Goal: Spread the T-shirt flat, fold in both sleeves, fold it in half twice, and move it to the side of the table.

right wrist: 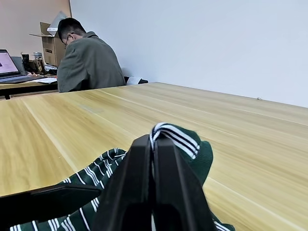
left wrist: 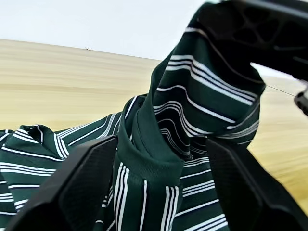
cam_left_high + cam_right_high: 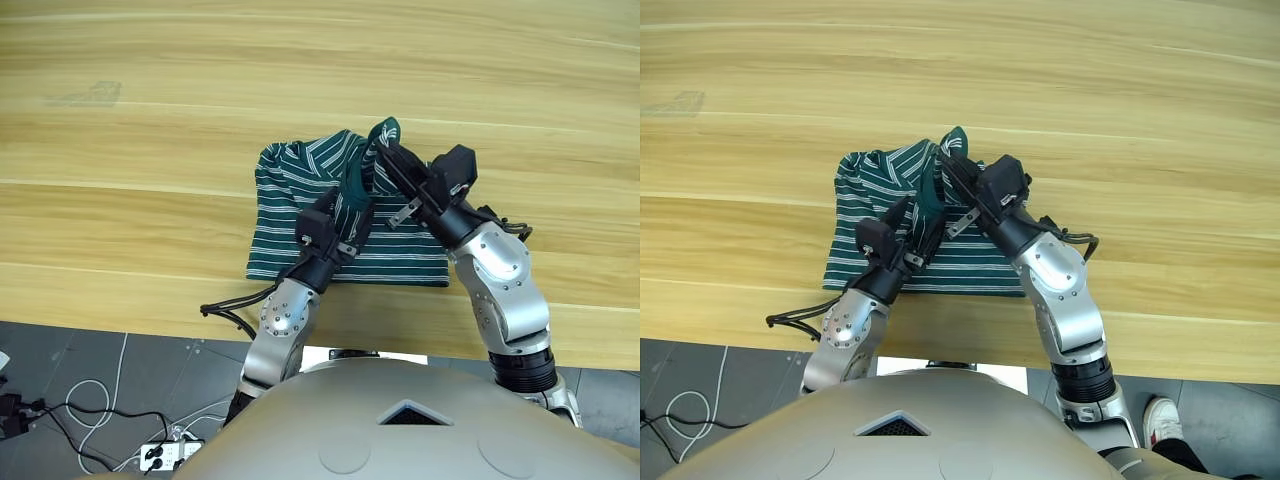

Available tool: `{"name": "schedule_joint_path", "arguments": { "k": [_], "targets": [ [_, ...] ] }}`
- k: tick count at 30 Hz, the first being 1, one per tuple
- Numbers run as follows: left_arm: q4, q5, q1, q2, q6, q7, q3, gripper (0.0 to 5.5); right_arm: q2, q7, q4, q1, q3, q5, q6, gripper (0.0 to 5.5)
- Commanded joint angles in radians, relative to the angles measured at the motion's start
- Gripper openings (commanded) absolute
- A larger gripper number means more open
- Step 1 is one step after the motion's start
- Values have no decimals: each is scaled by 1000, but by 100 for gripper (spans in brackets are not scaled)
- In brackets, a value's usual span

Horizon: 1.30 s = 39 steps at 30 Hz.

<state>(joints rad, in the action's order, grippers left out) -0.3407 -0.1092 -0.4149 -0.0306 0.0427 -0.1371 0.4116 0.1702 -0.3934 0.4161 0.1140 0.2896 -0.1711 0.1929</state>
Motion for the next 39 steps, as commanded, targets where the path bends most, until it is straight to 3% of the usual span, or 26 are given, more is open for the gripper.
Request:
{"name": "schedule_joint_path", "arguments": {
  "k": [1, 22, 39],
  "targets": [
    [11, -13, 23, 55, 21, 8, 39, 339, -3, 7, 16, -11, 6, 9, -1, 3],
    [94, 25, 76, 66, 8, 63, 55, 339, -5, -7, 64, -63, 12, -32, 7, 3],
    [230, 63, 97, 89, -43, 76, 48, 69, -15, 2, 106, -114, -9, -58, 13, 0]
  ]
}}
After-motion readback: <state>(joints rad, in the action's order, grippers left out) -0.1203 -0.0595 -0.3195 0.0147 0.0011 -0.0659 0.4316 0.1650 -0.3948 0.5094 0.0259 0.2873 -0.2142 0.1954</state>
